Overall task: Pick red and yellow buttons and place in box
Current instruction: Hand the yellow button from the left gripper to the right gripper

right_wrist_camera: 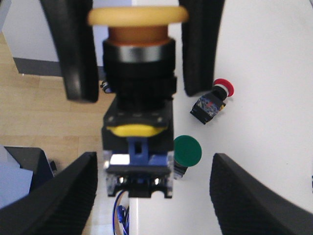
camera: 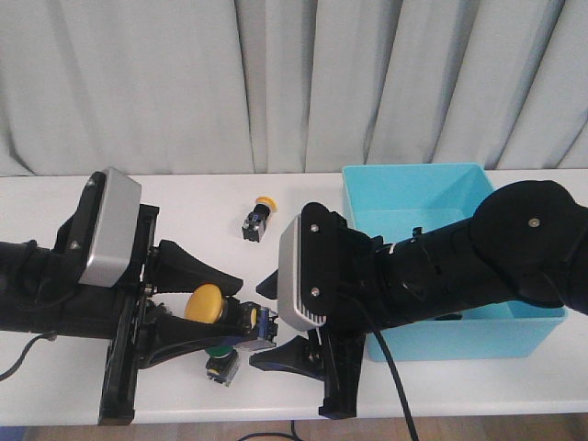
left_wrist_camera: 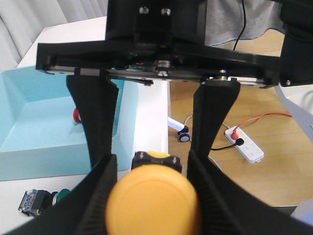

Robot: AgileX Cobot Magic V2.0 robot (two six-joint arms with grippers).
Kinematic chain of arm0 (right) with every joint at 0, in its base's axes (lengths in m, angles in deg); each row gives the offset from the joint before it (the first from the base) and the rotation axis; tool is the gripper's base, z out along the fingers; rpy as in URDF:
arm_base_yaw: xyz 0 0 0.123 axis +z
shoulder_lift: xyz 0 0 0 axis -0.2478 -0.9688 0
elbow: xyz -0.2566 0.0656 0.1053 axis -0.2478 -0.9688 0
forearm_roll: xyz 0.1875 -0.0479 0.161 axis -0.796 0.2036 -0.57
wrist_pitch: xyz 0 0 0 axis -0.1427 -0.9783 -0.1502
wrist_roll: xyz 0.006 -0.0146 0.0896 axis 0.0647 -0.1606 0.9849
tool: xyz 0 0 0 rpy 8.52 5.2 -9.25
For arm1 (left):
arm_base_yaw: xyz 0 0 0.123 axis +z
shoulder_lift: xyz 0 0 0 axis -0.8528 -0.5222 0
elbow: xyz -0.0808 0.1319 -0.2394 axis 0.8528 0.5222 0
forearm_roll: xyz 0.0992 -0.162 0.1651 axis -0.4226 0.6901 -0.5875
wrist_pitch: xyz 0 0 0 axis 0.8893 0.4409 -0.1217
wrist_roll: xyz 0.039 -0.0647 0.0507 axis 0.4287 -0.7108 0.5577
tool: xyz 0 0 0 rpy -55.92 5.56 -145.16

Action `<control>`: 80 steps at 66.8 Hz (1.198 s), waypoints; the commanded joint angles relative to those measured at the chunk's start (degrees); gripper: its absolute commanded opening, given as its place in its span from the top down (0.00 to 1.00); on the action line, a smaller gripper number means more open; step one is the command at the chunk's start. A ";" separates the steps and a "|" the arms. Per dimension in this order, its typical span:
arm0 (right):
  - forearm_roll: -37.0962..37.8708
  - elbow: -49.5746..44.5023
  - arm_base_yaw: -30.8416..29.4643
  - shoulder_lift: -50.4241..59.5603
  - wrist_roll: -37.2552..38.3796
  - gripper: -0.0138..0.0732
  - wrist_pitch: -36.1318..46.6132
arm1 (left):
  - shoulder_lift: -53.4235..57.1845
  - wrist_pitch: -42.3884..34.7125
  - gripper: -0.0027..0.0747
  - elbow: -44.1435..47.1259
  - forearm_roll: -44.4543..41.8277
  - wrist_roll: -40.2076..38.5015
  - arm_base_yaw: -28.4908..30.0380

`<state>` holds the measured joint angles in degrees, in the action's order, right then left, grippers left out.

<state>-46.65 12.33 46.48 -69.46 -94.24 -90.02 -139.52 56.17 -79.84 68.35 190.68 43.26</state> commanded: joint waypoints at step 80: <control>-5.89 1.84 0.06 1.13 -3.57 0.60 0.00 | 1.23 -1.68 0.29 -1.48 4.94 -1.07 -0.34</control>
<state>-50.89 12.33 46.64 -69.93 -98.00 -90.36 -139.52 55.03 -79.84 70.13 190.57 43.26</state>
